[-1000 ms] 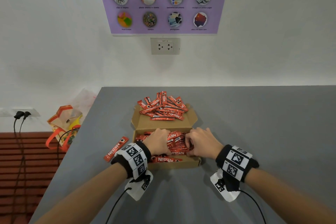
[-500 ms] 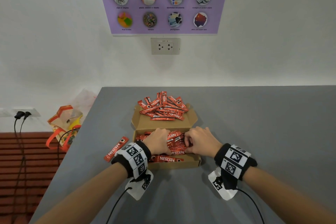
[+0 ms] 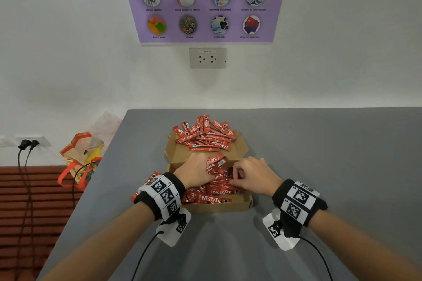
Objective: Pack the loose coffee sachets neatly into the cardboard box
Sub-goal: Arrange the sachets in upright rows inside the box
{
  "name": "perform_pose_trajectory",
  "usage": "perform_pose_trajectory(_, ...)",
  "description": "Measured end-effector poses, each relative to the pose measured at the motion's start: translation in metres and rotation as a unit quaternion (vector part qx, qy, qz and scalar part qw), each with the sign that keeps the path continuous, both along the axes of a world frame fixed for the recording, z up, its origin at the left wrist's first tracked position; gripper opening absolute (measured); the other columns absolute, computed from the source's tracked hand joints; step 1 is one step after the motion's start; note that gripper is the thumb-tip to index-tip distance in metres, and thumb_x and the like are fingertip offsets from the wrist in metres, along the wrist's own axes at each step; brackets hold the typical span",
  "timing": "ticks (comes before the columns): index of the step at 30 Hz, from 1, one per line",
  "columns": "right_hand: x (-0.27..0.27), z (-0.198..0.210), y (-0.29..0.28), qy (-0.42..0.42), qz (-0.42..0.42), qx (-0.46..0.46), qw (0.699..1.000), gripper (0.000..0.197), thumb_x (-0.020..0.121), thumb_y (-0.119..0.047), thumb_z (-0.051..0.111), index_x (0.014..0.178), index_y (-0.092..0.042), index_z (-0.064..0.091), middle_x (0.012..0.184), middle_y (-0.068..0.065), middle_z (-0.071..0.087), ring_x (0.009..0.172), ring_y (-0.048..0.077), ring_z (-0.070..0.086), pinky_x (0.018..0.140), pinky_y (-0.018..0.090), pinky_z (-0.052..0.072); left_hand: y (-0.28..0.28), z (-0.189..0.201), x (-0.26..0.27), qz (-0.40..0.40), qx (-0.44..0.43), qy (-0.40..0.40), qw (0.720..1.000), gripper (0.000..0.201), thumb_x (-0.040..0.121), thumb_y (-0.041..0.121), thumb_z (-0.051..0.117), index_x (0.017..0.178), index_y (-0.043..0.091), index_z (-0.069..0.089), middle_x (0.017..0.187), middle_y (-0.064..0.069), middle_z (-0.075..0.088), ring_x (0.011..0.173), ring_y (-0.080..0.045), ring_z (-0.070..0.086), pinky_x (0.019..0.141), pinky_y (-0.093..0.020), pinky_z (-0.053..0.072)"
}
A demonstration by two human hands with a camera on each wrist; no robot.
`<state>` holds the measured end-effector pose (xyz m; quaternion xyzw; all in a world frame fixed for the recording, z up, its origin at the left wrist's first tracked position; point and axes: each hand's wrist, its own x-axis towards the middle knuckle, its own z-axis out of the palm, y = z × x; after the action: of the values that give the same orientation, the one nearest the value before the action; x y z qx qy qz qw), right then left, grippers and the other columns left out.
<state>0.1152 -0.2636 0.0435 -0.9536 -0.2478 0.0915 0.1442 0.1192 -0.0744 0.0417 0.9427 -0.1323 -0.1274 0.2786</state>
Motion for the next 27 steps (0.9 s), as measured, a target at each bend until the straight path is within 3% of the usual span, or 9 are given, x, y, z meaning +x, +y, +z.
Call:
perform_pose_trajectory(3,0.004,0.004,0.003,0.003,-0.025,0.075,0.997,0.027,0.092,-0.042,0.052,0.087,-0.018,0.062,0.078,-0.009,0.059,0.074,0.009,0.055,0.07,0.023,0.042,0.001,0.015,0.002,0.074,-0.085,-0.085,0.99,0.021,0.086,0.014,0.064,0.102,0.002,0.057,0.081,0.001,0.061,0.06,-0.002,0.053,0.055,-0.009,0.046)
perform_pose_trajectory(5,0.003,0.009,0.011,0.026,-0.016,0.15,0.988,0.031,0.095,-0.04,0.047,0.093,-0.013,0.061,0.085,-0.004,0.063,0.073,0.007,0.058,0.065,0.018,0.041,-0.002,0.023,0.005,0.13,-0.145,-0.14,0.971,0.021,0.087,0.022,0.063,0.101,0.007,0.058,0.081,0.005,0.062,0.066,-0.004,0.056,0.058,-0.004,0.043)
perform_pose_trajectory(7,-0.002,0.017,0.024,0.045,0.011,0.209,0.977,0.03,0.096,-0.038,0.046,0.098,-0.012,0.06,0.083,-0.009,0.059,0.067,-0.005,0.053,0.062,0.011,0.037,-0.007,0.028,0.006,0.17,-0.199,-0.172,0.95,0.021,0.088,0.028,0.063,0.101,0.011,0.06,0.085,0.006,0.063,0.075,-0.004,0.058,0.062,-0.001,0.04)
perform_pose_trajectory(10,-0.009,0.024,0.041,0.029,0.039,0.248,0.967,0.024,0.095,-0.029,0.052,0.107,-0.008,0.056,0.086,-0.015,0.047,0.06,-0.014,0.037,0.06,0.006,0.034,-0.015,0.031,0.006,0.209,-0.257,-0.181,0.926,0.023,0.088,0.031,0.062,0.099,0.011,0.061,0.088,0.001,0.067,0.081,-0.009,0.061,0.069,-0.007,0.043)
perform_pose_trajectory(12,-0.009,0.024,0.046,0.019,0.031,0.253,0.967,0.029,0.095,-0.024,0.052,0.114,-0.002,0.053,0.085,-0.016,0.043,0.061,-0.015,0.034,0.061,0.001,0.034,-0.016,0.029,0.005,0.227,-0.288,-0.172,0.914,0.025,0.088,0.032,0.062,0.1,0.011,0.061,0.091,-0.003,0.069,0.085,-0.013,0.064,0.077,-0.019,0.048)
perform_pose_trajectory(14,-0.009,0.024,0.048,0.034,0.023,0.255,0.966,0.021,0.096,-0.022,0.051,0.107,-0.004,0.053,0.076,-0.02,0.044,0.057,-0.01,0.044,0.059,0.003,0.036,-0.015,0.028,0.005,0.237,-0.302,-0.165,0.909,0.024,0.088,0.033,0.062,0.1,0.012,0.061,0.092,-0.002,0.069,0.087,-0.013,0.064,0.081,-0.025,0.049)
perform_pose_trajectory(16,-0.008,0.023,0.047,0.069,0.025,0.265,0.962,0.011,0.097,-0.02,0.049,0.091,-0.012,0.052,0.07,-0.012,0.054,0.058,0.0,0.056,0.057,0.009,0.042,-0.012,0.027,0.004,0.235,-0.309,-0.155,0.909,0.022,0.088,0.033,0.061,0.1,0.014,0.061,0.092,0.0,0.069,0.087,-0.012,0.064,0.082,-0.027,0.049)
perform_pose_trajectory(18,-0.008,0.02,0.046,0.079,0.026,0.265,0.961,0.021,0.098,-0.02,0.047,0.076,-0.021,0.046,0.064,-0.007,0.057,0.057,0.011,0.059,0.056,0.014,0.047,-0.01,0.025,0.004,0.233,-0.311,-0.141,0.911,0.024,0.088,0.035,0.06,0.101,0.015,0.062,0.092,0.001,0.069,0.088,-0.011,0.065,0.085,-0.03,0.051)
perform_pose_trajectory(27,-0.007,0.019,0.032,0.038,0.014,0.247,0.968,0.03,0.099,-0.02,0.045,0.072,-0.032,0.038,0.066,-0.016,0.047,0.056,-0.009,0.053,0.056,0.009,0.037,-0.002,0.025,0.003,0.217,-0.32,-0.127,0.914,0.034,0.077,0.05,0.067,0.094,0.021,0.065,0.086,0.004,0.071,0.082,-0.009,0.067,0.084,-0.037,0.054)
